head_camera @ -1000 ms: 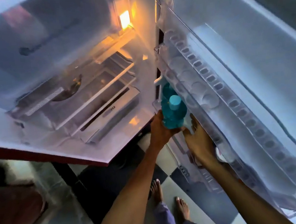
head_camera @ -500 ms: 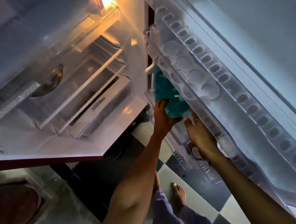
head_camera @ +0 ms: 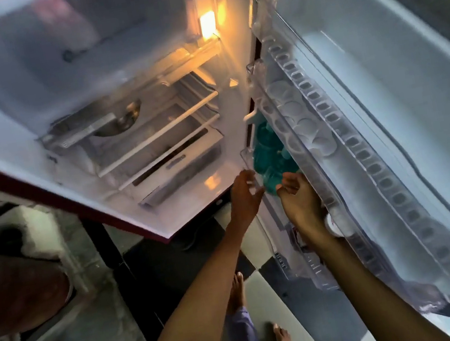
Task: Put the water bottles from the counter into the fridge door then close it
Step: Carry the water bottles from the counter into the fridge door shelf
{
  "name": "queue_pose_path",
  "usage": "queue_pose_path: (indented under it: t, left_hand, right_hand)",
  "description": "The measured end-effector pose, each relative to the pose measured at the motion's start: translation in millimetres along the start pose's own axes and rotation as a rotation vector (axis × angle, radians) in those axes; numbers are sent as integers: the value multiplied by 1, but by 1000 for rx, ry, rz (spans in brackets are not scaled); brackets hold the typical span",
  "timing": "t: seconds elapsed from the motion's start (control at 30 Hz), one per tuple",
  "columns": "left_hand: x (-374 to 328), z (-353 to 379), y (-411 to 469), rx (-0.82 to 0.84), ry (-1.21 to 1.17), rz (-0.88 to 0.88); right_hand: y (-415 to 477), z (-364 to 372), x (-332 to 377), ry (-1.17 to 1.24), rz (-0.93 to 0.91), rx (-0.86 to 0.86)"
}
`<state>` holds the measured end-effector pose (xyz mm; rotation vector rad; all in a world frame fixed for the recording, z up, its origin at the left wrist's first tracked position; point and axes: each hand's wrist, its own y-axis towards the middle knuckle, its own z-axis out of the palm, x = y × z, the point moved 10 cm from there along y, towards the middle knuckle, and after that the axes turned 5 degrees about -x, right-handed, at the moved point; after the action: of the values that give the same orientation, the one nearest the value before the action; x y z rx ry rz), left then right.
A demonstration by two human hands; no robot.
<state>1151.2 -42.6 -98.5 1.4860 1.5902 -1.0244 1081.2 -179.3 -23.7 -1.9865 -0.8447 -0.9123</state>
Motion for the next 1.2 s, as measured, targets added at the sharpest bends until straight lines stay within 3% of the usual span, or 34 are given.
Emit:
queue_pose_path:
  t: [0.1, 0.3, 0.47, 0.53, 0.73, 0.87, 1.03, 1.2]
  left_hand:
    - [3, -51, -58, -66, -103, -157]
    - [12, -170, -257, -466, -143, -245]
    - [36, -241, -455, -839, -165, -366]
    - [45, -252, -502, -905, -171, -415]
    - [55, -317, -769, -1446, -153, -576]
    - [65, -353, -889, -1682, -176, -564]
    - [103, -424, -977, -1762, -185, -520]
    - [147, -496, -963, -1452, -110, -524]
  right_hand:
    - [-32, 6, 10, -7, -125, 75]
    - [-149, 30, -2, -119, -397, 401]
    - [-299, 65, -33, -215, -612, 802]
    - [-331, 71, -47, -206, -629, 890]
    - [-543, 103, -113, -279, -805, 1263]
    - [-662, 120, -154, -302, -912, 1411]
    - [-773, 166, -214, -521, -1238, 1386]
    - [-814, 203, -281, -1020, -1562, 1235]
